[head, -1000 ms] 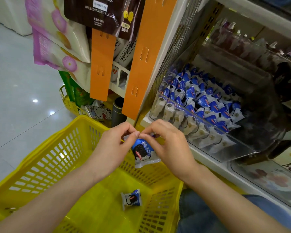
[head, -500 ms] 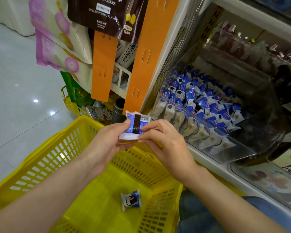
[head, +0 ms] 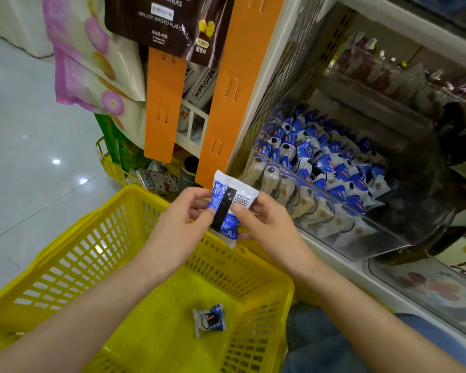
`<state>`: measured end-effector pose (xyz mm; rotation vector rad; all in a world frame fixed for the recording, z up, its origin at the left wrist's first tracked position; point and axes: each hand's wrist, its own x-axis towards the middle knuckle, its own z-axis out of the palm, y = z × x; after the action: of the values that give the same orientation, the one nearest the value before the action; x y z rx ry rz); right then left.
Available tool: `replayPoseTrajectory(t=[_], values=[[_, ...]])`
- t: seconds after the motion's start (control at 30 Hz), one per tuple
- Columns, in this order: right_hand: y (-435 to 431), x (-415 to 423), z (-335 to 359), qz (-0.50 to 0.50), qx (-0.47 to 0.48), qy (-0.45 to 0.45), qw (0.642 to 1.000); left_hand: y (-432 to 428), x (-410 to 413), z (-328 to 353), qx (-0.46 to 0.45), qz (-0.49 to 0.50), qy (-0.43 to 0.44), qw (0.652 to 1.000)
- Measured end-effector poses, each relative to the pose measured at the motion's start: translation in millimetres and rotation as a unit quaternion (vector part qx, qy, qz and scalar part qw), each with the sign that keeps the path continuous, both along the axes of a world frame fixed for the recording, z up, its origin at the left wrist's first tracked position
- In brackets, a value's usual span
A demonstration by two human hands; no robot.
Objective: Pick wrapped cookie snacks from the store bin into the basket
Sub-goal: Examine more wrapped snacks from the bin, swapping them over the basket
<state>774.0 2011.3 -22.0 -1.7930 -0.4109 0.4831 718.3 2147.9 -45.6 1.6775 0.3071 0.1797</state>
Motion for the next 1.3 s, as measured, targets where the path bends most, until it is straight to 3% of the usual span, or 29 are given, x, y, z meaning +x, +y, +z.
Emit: replayPoseTrajectory(t=[0.17,0.37,0.67,0.73,0.83,0.97,1.13,1.3], values=[[-1,0,0,0.035,-0.023,-0.026,0.999,1,-2,5,0.006,0.005,0.014,1.000],[-2,4,5,0.084,-0.111,-0.056,0.989,4,-2,10,-0.116,-0.008,0.024,0.993],[-5,6,7,0.045,-0.007,0.149,0.988,7,0,5,-0.180,0.096,-0.024,0.979],[-4,6,8,0.031,-0.006,0.150,0.988,7,-1,5,-0.144,0.073,-0.043,0.986],[-3,8,10,0.002,-0.006,0.151,0.989,9,-3,4,-0.013,0.018,-0.069,0.997],[-5,12,13,-0.011,-0.015,0.153,0.988,17,-4,7,0.134,-0.048,-0.091,0.986],[-8,15,14,-0.003,-0.027,0.159,0.987,25,-4,15,0.162,-0.141,-0.088,0.973],[-9,12,13,-0.004,-0.031,0.166,0.986,24,-6,14,0.237,-0.130,-0.097,0.958]])
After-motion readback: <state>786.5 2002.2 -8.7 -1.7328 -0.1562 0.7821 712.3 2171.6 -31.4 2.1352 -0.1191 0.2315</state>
